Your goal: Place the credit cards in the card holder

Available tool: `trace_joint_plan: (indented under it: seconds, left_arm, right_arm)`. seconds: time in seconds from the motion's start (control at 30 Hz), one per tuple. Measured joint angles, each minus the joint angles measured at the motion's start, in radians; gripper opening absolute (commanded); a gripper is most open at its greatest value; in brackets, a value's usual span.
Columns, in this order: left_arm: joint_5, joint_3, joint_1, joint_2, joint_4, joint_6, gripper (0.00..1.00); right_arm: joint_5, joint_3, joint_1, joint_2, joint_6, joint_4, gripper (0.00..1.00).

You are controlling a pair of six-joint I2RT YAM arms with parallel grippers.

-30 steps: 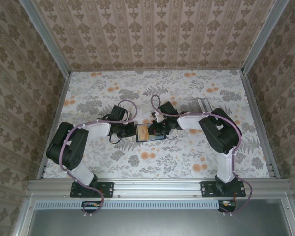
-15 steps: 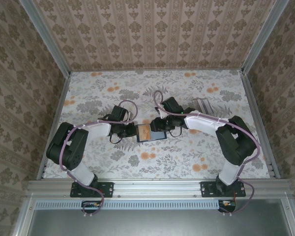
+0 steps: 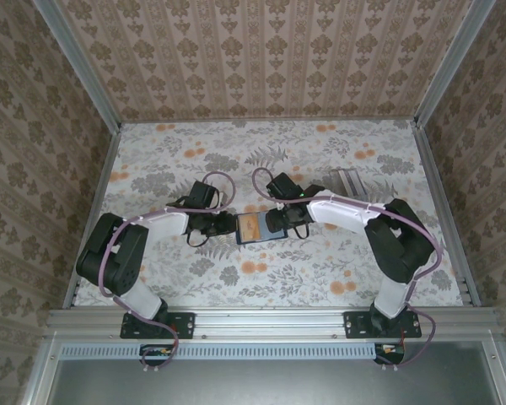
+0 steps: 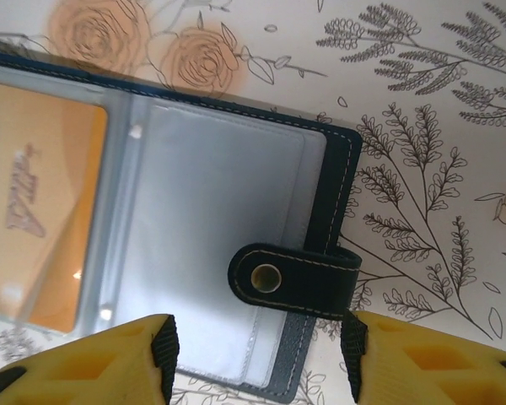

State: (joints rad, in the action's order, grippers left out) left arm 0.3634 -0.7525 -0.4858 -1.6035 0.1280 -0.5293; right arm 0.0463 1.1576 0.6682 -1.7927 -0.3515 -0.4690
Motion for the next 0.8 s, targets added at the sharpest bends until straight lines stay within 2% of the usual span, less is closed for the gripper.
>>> trace_joint_plan:
  seconds: [0.2,0.47,0.8]
  left_arm:
    - [0.01,0.013,0.0,0.0,-0.005,0.0,0.3]
    - [0.034,0.014,0.0,0.0,-0.032,-0.001,0.3]
    - [0.033,0.034,0.035,0.002,-0.068,-0.03,0.3]
  right_arm:
    - [0.024,0.012,0.004,-0.065,0.013,-0.003,0.59]
    - [0.014,0.028,0.004,-0.088,0.008,0.026,0.37]
    - [-0.092,0.012,-0.008,-0.088,-0.019,0.079,0.28]
